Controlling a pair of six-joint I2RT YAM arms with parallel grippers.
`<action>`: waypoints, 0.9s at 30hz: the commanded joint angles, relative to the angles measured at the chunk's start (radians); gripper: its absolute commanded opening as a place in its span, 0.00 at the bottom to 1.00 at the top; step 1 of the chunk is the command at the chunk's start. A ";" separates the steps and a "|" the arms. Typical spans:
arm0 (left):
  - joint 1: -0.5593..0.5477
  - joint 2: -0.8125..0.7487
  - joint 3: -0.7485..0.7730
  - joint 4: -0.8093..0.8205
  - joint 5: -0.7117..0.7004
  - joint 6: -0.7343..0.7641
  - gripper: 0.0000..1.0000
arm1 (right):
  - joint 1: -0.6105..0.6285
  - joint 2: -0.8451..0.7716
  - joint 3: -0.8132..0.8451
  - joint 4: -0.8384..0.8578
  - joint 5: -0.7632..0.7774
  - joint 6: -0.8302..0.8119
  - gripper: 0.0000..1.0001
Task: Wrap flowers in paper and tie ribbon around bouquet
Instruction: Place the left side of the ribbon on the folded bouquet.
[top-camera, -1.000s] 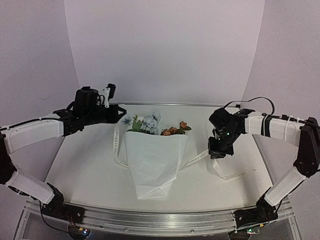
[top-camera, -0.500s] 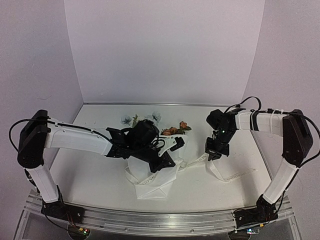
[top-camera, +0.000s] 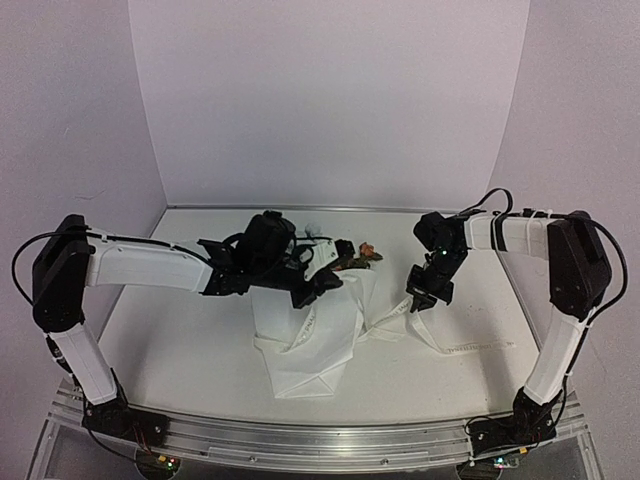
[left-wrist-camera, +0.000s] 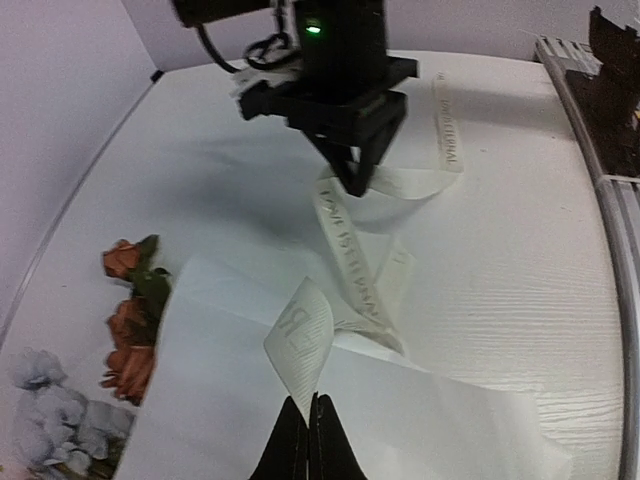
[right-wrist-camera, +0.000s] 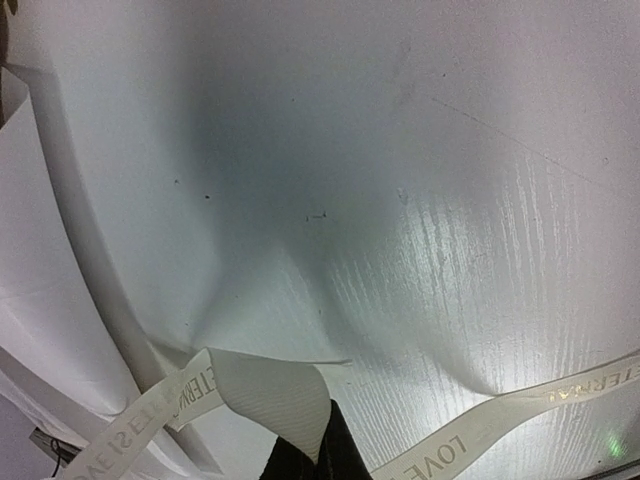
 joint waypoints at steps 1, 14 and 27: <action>0.084 -0.038 0.044 0.124 0.092 0.169 0.00 | 0.002 -0.006 0.020 -0.007 -0.011 0.012 0.00; 0.113 0.004 0.136 0.398 0.255 0.083 0.00 | 0.001 0.058 0.067 -0.015 -0.024 0.031 0.00; 0.057 0.051 0.137 0.181 0.607 0.168 0.00 | -0.008 0.125 0.173 -0.032 -0.092 0.019 0.00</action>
